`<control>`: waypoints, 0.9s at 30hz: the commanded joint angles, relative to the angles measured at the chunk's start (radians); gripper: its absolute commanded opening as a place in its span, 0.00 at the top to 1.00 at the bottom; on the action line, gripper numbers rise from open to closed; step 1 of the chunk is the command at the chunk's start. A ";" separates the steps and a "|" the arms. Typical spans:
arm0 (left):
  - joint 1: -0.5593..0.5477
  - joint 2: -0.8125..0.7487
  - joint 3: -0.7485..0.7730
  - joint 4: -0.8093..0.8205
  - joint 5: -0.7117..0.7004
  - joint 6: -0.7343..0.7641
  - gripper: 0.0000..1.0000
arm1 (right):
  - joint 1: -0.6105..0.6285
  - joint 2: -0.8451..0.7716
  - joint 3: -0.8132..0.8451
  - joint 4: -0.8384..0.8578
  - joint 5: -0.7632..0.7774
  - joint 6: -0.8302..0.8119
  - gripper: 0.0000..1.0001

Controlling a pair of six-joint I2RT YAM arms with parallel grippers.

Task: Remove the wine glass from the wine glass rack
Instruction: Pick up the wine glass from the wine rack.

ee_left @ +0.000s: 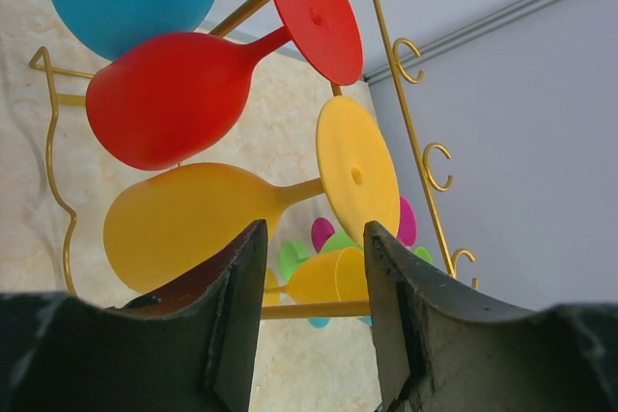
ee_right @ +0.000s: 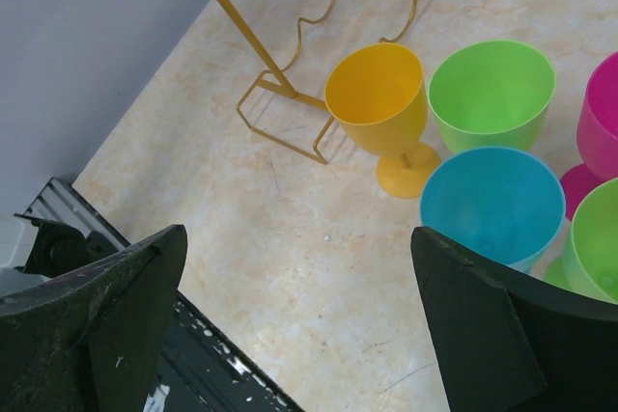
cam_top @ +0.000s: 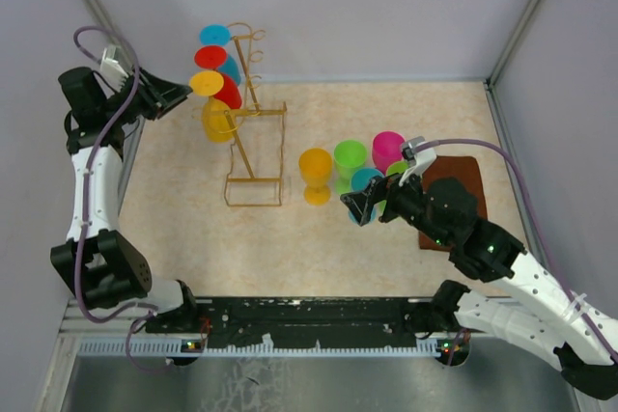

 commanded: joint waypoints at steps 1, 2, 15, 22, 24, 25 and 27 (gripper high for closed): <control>0.002 0.009 0.046 0.035 0.027 -0.014 0.50 | -0.003 -0.011 0.024 0.032 0.000 0.020 0.01; -0.001 0.011 0.047 0.042 0.029 -0.021 0.50 | -0.004 -0.009 0.024 0.032 0.000 0.022 0.01; -0.033 0.050 0.094 -0.008 -0.013 0.016 0.68 | -0.003 0.009 0.019 0.033 0.004 0.021 0.01; -0.038 0.049 0.087 0.038 0.022 -0.019 0.79 | -0.003 0.023 0.017 0.035 0.001 0.021 0.01; -0.040 0.044 0.075 0.076 0.043 -0.051 0.80 | -0.003 0.024 0.016 0.032 0.001 0.020 0.01; -0.042 0.039 0.076 0.073 0.031 -0.050 0.80 | -0.003 0.024 0.016 0.032 0.002 0.021 0.01; -0.042 0.033 0.077 0.059 0.009 -0.042 0.80 | -0.004 0.025 0.016 0.031 0.003 0.021 0.01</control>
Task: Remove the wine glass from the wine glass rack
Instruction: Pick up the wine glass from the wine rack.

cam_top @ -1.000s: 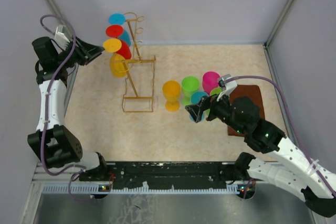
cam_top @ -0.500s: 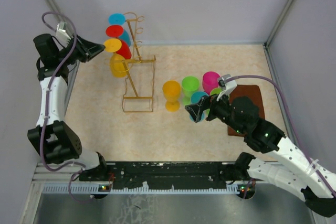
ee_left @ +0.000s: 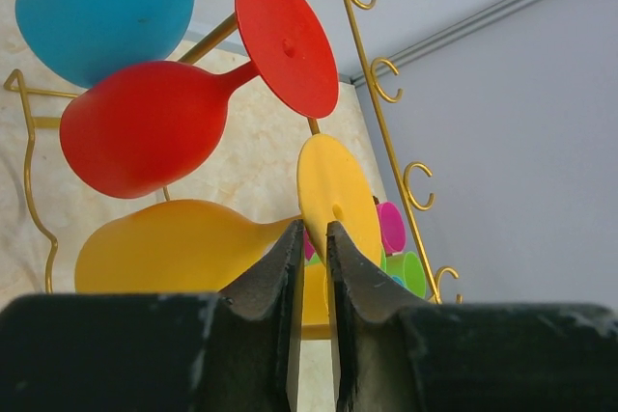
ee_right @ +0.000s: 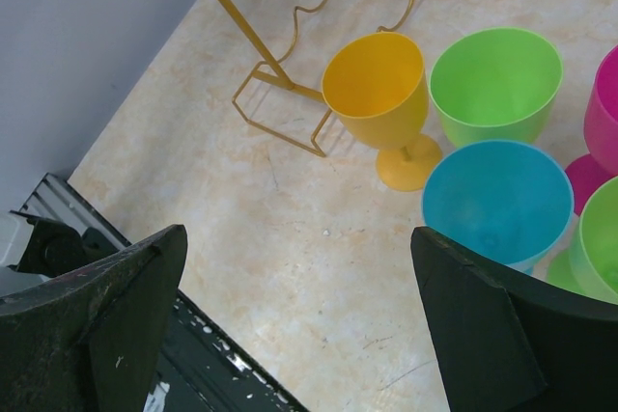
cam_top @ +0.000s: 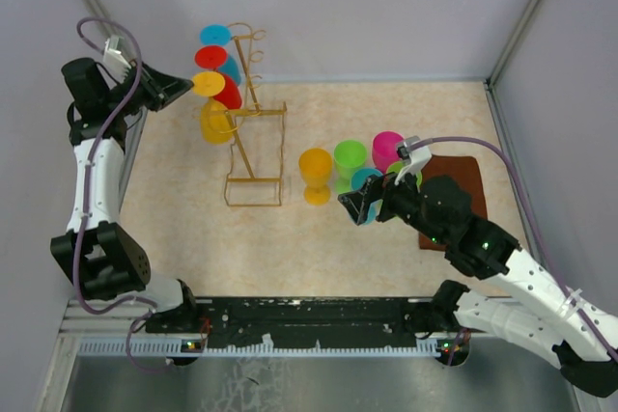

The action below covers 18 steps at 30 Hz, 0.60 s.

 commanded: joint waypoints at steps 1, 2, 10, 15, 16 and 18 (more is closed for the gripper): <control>-0.008 -0.021 0.010 0.029 -0.002 -0.007 0.79 | -0.003 -0.002 0.015 0.029 0.005 0.008 0.01; -0.009 -0.020 0.011 0.019 -0.001 -0.003 0.78 | -0.004 -0.003 0.015 0.028 0.005 0.007 0.01; -0.024 0.006 0.061 -0.100 -0.027 0.092 0.73 | -0.004 -0.001 0.010 0.038 0.003 0.004 0.01; -0.028 0.009 0.064 -0.100 -0.031 0.087 0.77 | -0.003 -0.003 0.008 0.033 0.003 0.004 0.01; -0.029 0.008 0.064 -0.100 -0.035 0.084 0.79 | -0.003 -0.005 0.007 0.031 0.005 0.006 0.01; -0.031 0.005 0.064 -0.101 -0.040 0.079 0.85 | -0.004 -0.007 0.005 0.030 0.007 0.006 0.01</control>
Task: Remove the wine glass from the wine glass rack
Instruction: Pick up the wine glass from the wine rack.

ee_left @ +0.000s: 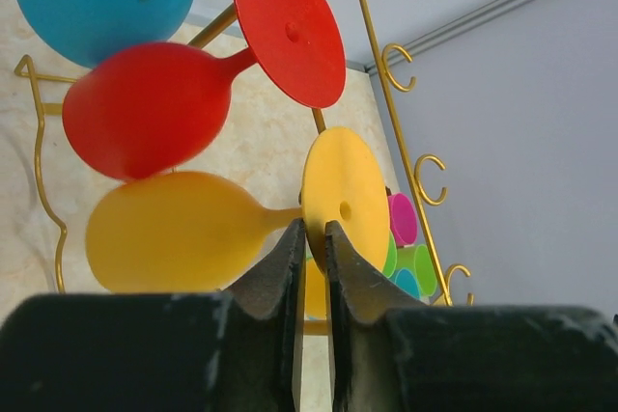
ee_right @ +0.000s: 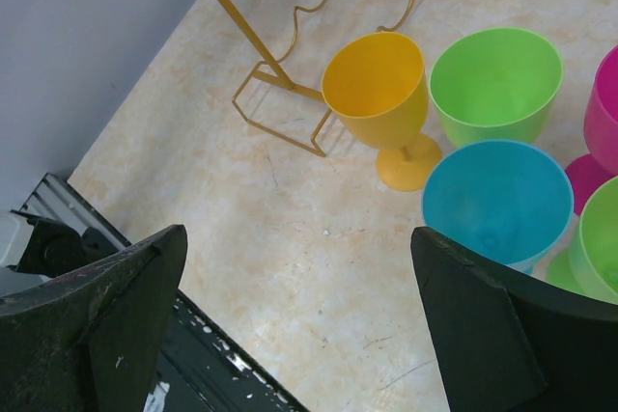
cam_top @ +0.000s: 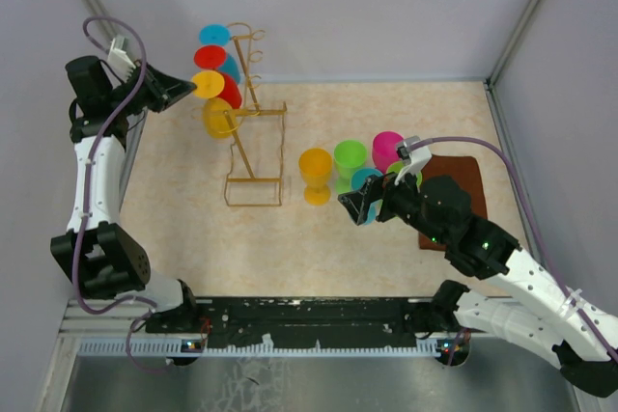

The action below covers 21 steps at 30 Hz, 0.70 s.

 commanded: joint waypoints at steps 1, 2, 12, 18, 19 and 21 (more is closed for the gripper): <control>-0.007 -0.005 0.031 -0.012 -0.017 0.012 0.87 | -0.004 -0.009 0.005 0.031 0.007 0.006 0.01; -0.007 -0.008 0.031 -0.011 -0.020 0.007 0.88 | -0.004 -0.010 0.005 0.031 0.007 0.006 0.01; -0.007 -0.027 0.026 0.025 -0.018 -0.073 1.00 | -0.004 -0.014 0.007 0.020 0.013 0.006 0.01; -0.007 -0.048 -0.001 0.086 -0.045 -0.159 1.00 | -0.004 -0.027 0.010 0.010 0.022 0.006 0.01; -0.007 -0.051 -0.004 0.091 -0.055 -0.171 1.00 | -0.004 -0.029 0.010 0.008 0.024 0.006 0.01; -0.007 -0.059 -0.014 0.110 -0.069 -0.196 1.00 | -0.004 -0.032 0.010 0.006 0.030 0.006 0.01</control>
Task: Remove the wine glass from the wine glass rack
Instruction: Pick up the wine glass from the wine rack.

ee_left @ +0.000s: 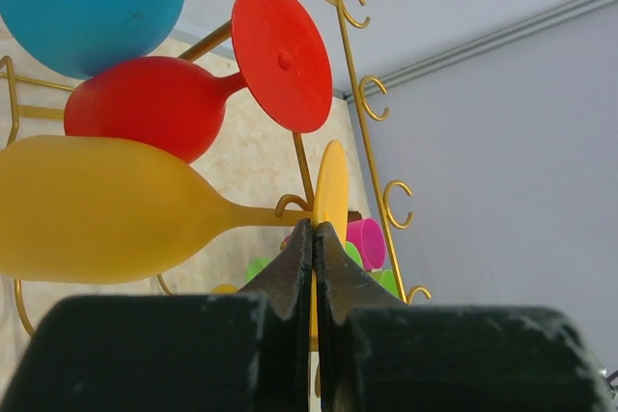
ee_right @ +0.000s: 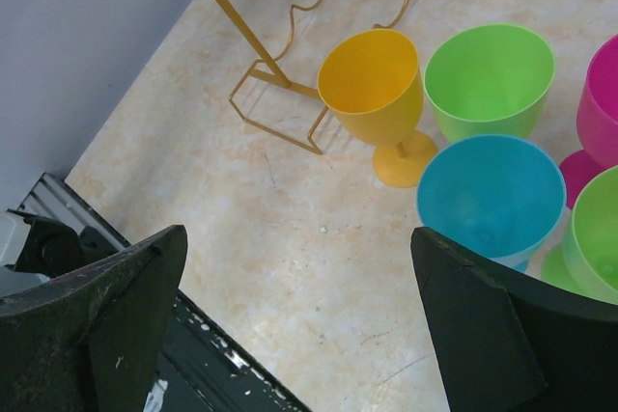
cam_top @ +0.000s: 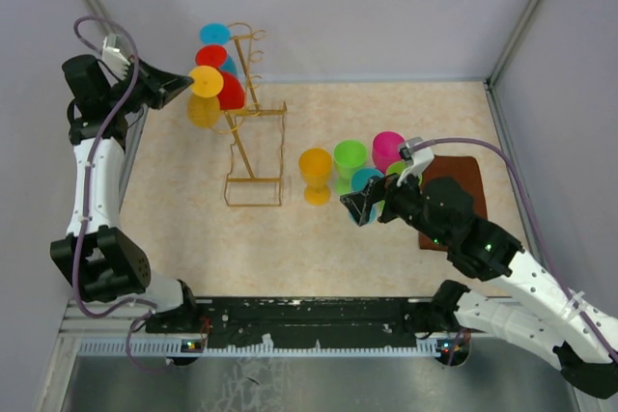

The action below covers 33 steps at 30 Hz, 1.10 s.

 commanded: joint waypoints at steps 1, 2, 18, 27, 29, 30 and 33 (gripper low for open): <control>-0.005 -0.045 -0.024 0.077 -0.042 -0.078 1.00 | -0.003 -0.023 0.009 0.022 0.027 0.005 0.01; -0.005 -0.048 -0.030 0.090 -0.046 -0.097 1.00 | -0.004 -0.023 0.010 0.019 0.028 0.004 0.01; -0.003 -0.092 -0.057 0.109 -0.144 -0.135 1.00 | -0.004 -0.030 0.015 0.004 0.038 -0.001 0.01; -0.004 -0.109 -0.058 0.075 -0.177 -0.109 1.00 | -0.003 -0.030 0.019 0.000 0.041 -0.001 0.01; -0.003 -0.114 -0.058 0.067 -0.185 -0.101 1.00 | -0.003 -0.030 0.018 0.002 0.042 -0.002 0.01; -0.004 -0.118 -0.060 0.063 -0.190 -0.099 1.00 | -0.004 -0.030 0.019 0.002 0.041 -0.002 0.01; -0.002 -0.130 -0.071 0.061 -0.203 -0.093 1.00 | -0.004 -0.029 0.019 0.005 0.040 0.001 0.01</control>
